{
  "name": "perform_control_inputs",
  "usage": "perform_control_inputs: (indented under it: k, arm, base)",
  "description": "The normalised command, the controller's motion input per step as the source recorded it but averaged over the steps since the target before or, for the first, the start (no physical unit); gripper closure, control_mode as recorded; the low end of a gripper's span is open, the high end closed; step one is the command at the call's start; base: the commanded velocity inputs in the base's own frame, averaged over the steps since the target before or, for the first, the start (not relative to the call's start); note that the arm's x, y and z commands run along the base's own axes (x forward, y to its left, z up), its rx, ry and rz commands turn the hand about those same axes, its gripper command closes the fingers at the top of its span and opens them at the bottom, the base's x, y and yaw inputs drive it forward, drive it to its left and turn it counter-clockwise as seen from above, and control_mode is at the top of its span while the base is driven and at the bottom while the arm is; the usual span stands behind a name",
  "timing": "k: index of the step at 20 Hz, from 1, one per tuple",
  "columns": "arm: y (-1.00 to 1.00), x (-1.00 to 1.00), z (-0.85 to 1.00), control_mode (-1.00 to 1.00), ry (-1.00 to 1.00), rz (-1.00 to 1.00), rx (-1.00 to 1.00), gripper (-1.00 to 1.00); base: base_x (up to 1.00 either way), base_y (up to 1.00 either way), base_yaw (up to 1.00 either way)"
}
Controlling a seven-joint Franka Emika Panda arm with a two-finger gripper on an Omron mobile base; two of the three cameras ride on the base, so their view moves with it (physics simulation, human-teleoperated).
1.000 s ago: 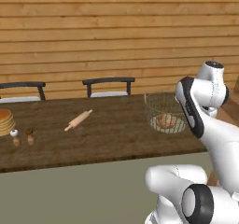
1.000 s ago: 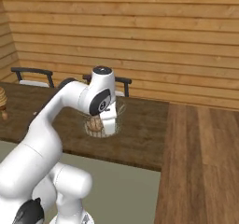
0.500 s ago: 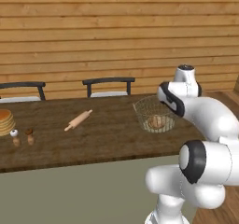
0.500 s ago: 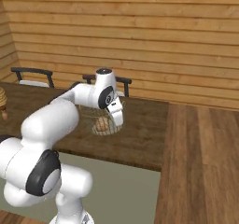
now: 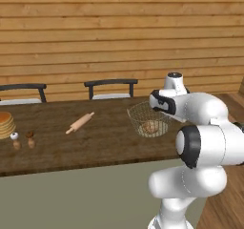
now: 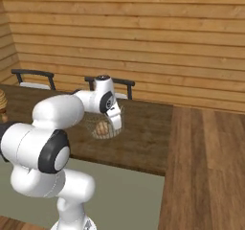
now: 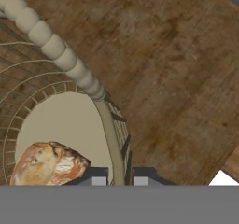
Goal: Open the cabinet, pick up the bread from the cabinet and place it in the basket. Then move the basket to the dining counter.
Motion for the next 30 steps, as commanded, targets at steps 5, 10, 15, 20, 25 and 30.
perform_control_inputs:
  k: [5, 10, 15, 20, 25, 30]
  arm:
    - [0.3, 0.09, -0.32, -1.0, 0.0, 0.0, 0.0, -1.0]
    - [0.21, 0.11, -0.28, -1.0, 0.0, 0.0, 0.0, -1.0]
    - [0.04, 0.03, -0.1, -1.0, 0.0, 0.0, 0.0, -1.0]
    - [-0.15, -0.06, 0.38, -1.0, 0.0, 0.0, 0.08, -1.0]
    - [-0.17, -0.23, 0.9, -1.0, 0.0, -0.07, 0.08, -1.0]
    - [0.19, -0.64, 1.0, -1.0, -0.03, 0.01, -0.1, -1.0]
  base:
    - [0.0, 0.0, 0.0]
    - [0.0, 0.0, 0.0]
    - [0.0, 0.0, 0.0]
    - [0.0, 0.0, 0.0]
    - [0.0, 0.0, 0.0]
    - [0.0, 0.0, 0.0]
